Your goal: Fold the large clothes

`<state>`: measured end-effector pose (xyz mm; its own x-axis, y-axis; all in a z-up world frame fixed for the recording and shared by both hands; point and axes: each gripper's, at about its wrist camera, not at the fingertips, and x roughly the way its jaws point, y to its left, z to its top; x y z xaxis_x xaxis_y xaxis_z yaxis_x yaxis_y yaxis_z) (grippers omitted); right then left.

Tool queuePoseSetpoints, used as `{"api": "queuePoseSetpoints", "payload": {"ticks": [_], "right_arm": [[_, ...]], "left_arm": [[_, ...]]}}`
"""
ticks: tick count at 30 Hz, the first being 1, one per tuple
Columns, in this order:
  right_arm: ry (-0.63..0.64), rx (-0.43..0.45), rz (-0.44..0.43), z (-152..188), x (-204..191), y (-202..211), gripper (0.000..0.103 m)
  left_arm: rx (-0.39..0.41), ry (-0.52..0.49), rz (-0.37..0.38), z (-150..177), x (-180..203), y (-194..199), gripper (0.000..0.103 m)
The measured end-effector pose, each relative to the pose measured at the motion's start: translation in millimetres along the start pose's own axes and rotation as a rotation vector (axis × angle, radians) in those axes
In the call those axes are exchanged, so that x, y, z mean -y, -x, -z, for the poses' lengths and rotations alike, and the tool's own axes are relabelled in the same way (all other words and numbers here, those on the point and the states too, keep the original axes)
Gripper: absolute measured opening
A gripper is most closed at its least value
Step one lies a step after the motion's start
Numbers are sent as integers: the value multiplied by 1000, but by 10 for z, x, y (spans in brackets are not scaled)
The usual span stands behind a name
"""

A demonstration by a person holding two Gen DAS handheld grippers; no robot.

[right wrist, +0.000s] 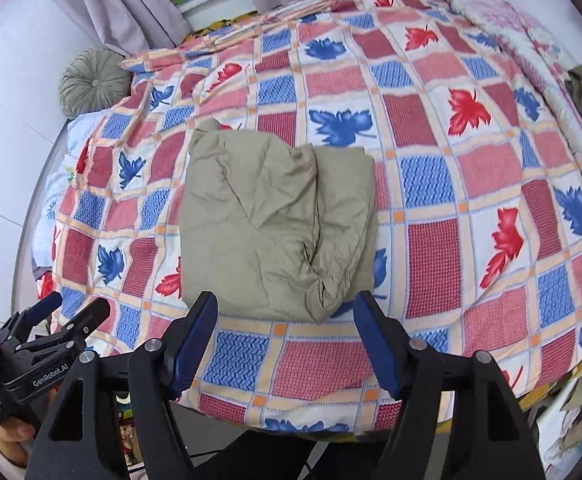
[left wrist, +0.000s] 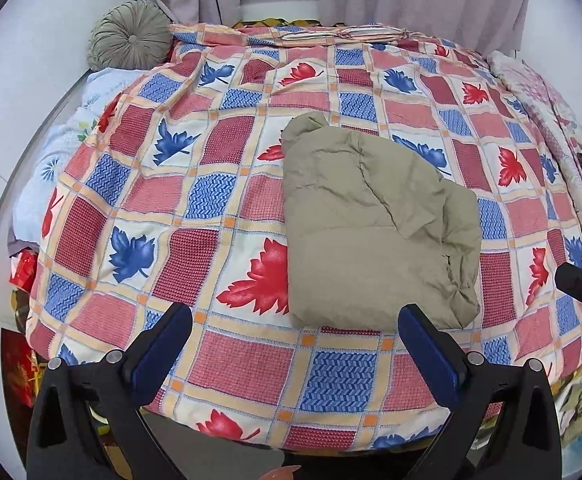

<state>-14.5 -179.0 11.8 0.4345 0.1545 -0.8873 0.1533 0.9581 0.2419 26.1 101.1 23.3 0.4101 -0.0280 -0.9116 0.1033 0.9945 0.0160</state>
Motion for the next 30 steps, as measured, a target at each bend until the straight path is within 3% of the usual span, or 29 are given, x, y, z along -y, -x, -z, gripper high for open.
{"api": "queuePoseSetpoints", "payload": {"ticks": [1,8,9,10,30], "right_arm": [[8,21,16,-14,-28,42,82],[38,95,78,-80,-112,196,90],[39,102,81,-87,-117,205,101],[42,115,82,-87,-120,219,103],[44,105,78,-72,-145,201,103]], "left_arm": [[5,9,5,-8,-12,25,103],[30,45,10,-44,-13,140,103],[33,51,15,-51,-21,153,103],[35,52,17,-57,-23,166,103],[51,27,-3,-84,49,202,103]]}}
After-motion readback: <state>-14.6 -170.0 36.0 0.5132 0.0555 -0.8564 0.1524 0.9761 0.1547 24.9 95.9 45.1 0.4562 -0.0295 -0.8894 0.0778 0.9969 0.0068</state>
